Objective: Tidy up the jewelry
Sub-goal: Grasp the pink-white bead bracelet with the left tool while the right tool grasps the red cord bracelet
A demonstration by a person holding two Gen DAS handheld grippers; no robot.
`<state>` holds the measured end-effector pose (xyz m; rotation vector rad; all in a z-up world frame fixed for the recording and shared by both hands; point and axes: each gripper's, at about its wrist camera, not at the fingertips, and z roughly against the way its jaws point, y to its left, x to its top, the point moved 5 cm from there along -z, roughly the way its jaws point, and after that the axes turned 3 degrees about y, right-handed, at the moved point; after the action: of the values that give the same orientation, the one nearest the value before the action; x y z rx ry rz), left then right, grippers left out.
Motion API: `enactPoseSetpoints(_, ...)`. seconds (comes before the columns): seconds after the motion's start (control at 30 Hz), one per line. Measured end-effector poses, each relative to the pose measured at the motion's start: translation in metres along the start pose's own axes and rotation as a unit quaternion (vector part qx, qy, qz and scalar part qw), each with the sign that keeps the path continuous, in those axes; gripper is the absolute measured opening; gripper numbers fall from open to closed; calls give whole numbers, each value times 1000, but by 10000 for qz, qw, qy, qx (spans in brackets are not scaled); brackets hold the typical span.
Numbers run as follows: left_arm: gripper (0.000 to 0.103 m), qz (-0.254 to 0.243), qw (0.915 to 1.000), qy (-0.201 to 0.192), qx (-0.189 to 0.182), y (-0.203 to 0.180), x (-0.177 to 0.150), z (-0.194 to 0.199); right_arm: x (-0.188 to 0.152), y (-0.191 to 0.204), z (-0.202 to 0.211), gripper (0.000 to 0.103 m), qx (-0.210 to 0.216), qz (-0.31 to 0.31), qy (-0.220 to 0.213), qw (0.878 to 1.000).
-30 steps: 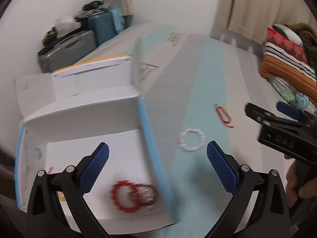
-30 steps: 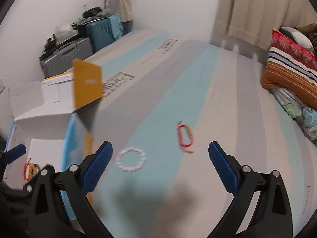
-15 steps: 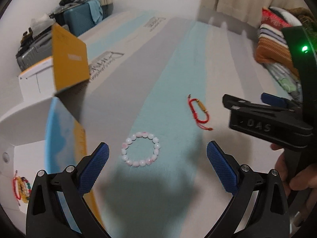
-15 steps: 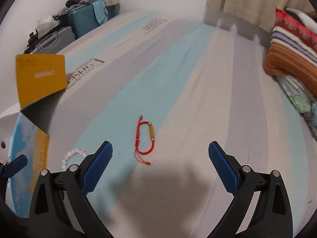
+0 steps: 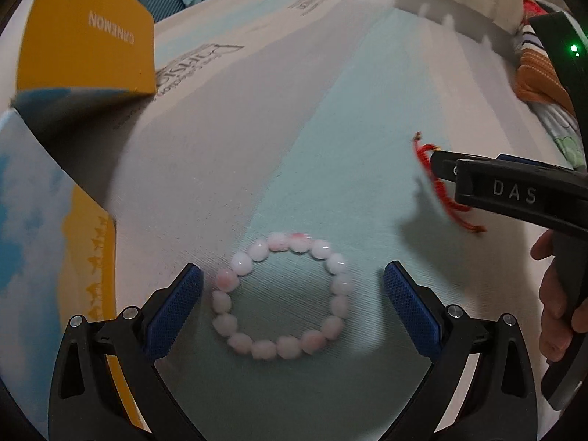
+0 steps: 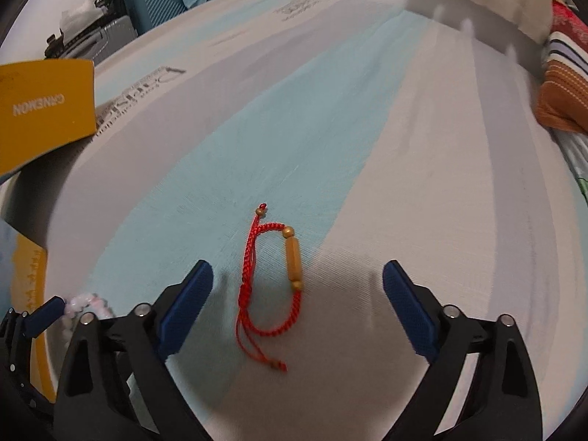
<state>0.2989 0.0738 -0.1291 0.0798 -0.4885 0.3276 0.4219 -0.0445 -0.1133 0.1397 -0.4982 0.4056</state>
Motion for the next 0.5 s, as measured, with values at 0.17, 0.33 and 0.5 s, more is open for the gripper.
enactPoseSetpoints(0.17, 97, -91, 9998, -167, 40, 1, -3, -8, -2, 6, -20, 68, 14, 89, 190, 9998)
enactPoseSetpoints(0.33, 89, -130, 9995, -286, 92, 3, -7, -7, -2, 9, -21, 41, 17, 102, 47, 9999)
enactPoseSetpoints(0.5, 69, -198, 9993, -281, 142, 2, -8, -2, -4, 10, -19, 24, 55, 104, 1, 9999)
